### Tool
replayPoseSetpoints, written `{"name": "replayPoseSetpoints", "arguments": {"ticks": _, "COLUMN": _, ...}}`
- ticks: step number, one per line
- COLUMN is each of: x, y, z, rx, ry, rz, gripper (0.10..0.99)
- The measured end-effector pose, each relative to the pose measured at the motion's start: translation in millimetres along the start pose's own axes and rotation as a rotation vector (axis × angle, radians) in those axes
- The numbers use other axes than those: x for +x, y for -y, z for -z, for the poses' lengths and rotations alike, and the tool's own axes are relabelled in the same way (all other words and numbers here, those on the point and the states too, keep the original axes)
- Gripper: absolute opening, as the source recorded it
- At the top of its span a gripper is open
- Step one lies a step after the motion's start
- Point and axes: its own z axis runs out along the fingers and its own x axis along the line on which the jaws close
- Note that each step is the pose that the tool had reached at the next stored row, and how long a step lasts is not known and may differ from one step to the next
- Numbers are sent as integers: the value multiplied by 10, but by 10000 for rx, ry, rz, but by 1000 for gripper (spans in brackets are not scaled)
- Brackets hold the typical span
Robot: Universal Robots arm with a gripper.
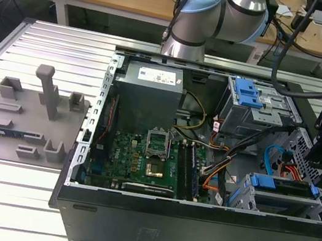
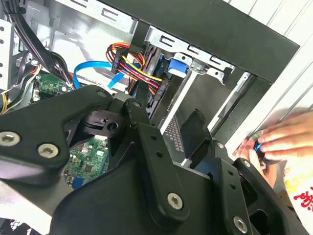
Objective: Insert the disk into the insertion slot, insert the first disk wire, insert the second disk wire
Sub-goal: 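Insert the second disk wire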
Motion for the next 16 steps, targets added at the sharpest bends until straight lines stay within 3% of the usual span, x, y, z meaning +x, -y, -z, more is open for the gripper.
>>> {"name": "replayPoseSetpoints", "arguments": {"ticks": 2, "x": -1, "y": 0, "z": 0, "rx": 0, "ry": -2, "rz": 0, "gripper": 541}}
{"name": "replayPoseSetpoints", "arguments": {"ticks": 3, "x": -64, "y": -6, "z": 6, "rx": 9, "ry": -89, "rz": 0, "gripper": 541}}
{"name": "replayPoseSetpoints", "arguments": {"ticks": 6, "x": -207, "y": -20, "z": 19, "rx": 36, "ry": -650, "rz": -2, "gripper": 541}}
{"name": "replayPoseSetpoints", "arguments": {"ticks": 7, "x": -239, "y": -24, "z": 21, "rx": 40, "ry": -806, "rz": -3, "gripper": 541}}
{"name": "replayPoseSetpoints", "arguments": {"ticks": 8, "x": -282, "y": -30, "z": 25, "rx": 49, "ry": -905, "rz": -4, "gripper": 541}}
{"name": "replayPoseSetpoints", "arguments": {"ticks": 10, "x": -414, "y": -70, "z": 37, "rx": 53, "ry": -933, "rz": -5, "gripper": 541}}
{"name": "replayPoseSetpoints", "arguments": {"ticks": 11, "x": -434, "y": -173, "z": 37, "rx": 64, "ry": -1032, "rz": -6, "gripper": 541}}
{"name": "replayPoseSetpoints", "arguments": {"ticks": 12, "x": -430, "y": -220, "z": 34, "rx": 69, "ry": -1118, "rz": -6, "gripper": 541}}
{"name": "replayPoseSetpoints", "arguments": {"ticks": 13, "x": -428, "y": -247, "z": 33, "rx": 72, "ry": -1224, "rz": -6, "gripper": 541}}
{"name": "replayPoseSetpoints", "arguments": {"ticks": 16, "x": -438, "y": -290, "z": 33, "rx": 92, "ry": -1435, "rz": -9, "gripper": 529}}
